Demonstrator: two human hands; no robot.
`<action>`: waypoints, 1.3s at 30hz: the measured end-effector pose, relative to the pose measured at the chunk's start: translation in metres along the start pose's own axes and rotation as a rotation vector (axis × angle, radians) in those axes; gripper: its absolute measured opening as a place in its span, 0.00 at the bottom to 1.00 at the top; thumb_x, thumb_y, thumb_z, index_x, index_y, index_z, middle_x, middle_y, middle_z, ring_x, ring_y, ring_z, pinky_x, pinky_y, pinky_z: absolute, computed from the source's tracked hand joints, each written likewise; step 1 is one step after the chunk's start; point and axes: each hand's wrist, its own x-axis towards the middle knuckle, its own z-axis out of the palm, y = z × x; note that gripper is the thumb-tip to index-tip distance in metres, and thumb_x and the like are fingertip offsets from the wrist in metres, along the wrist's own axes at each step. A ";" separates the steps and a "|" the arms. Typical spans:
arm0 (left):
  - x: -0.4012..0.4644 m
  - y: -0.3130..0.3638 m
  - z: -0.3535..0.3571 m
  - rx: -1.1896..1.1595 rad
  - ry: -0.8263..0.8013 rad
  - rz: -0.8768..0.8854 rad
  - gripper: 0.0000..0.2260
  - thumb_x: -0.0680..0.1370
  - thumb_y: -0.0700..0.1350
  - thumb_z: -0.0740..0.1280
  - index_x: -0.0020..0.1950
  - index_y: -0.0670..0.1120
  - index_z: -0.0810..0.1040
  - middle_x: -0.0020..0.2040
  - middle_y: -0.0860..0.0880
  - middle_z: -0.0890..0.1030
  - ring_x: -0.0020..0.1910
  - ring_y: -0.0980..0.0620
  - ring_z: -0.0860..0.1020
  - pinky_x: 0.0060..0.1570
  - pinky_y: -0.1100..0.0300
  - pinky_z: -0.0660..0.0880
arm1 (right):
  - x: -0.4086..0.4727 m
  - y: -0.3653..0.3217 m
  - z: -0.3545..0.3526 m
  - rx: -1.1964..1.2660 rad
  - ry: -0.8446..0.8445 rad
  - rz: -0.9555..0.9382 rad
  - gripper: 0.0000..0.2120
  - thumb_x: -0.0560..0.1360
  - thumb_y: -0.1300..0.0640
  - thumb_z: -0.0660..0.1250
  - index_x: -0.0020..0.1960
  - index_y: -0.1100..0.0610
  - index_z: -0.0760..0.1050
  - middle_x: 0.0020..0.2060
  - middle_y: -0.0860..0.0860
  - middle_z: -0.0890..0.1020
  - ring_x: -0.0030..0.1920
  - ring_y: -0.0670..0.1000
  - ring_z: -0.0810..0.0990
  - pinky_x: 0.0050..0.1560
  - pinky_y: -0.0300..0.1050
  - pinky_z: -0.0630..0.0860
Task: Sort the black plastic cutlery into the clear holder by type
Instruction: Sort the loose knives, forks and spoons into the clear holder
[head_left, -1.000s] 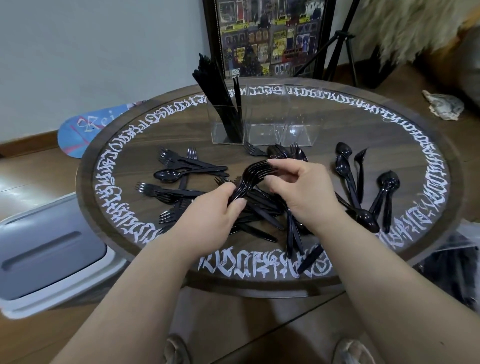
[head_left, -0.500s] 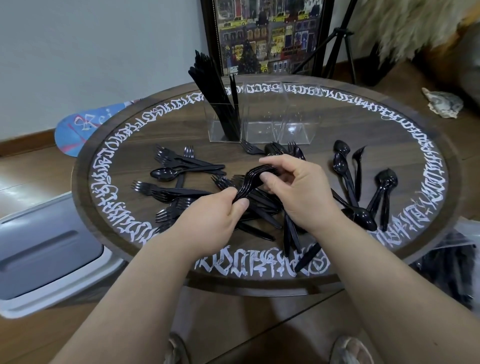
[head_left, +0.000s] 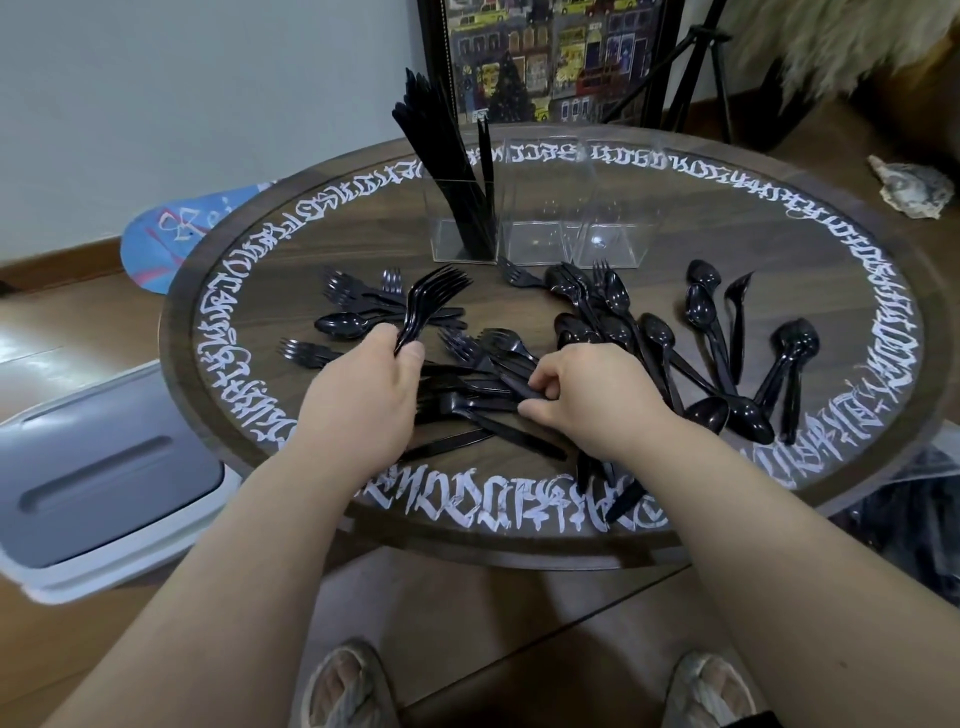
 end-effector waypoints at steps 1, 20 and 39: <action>0.000 -0.002 0.001 -0.031 0.003 -0.017 0.14 0.83 0.48 0.53 0.38 0.47 0.62 0.36 0.43 0.72 0.38 0.42 0.73 0.36 0.49 0.66 | 0.001 0.000 0.000 0.018 0.002 0.011 0.10 0.72 0.46 0.70 0.50 0.50 0.81 0.43 0.48 0.82 0.48 0.52 0.79 0.51 0.48 0.76; 0.000 0.019 0.025 -0.206 -0.174 0.072 0.11 0.82 0.49 0.53 0.47 0.43 0.67 0.39 0.45 0.77 0.42 0.46 0.75 0.44 0.50 0.71 | -0.006 -0.022 -0.010 1.107 -0.071 0.111 0.06 0.74 0.66 0.68 0.41 0.58 0.75 0.32 0.56 0.80 0.30 0.49 0.82 0.33 0.41 0.79; -0.001 0.027 0.028 -0.137 -0.113 0.130 0.12 0.83 0.48 0.53 0.42 0.44 0.62 0.33 0.47 0.71 0.34 0.46 0.69 0.38 0.50 0.65 | 0.000 0.000 -0.027 1.522 0.133 0.249 0.05 0.74 0.61 0.69 0.40 0.60 0.76 0.31 0.53 0.80 0.30 0.47 0.79 0.31 0.36 0.77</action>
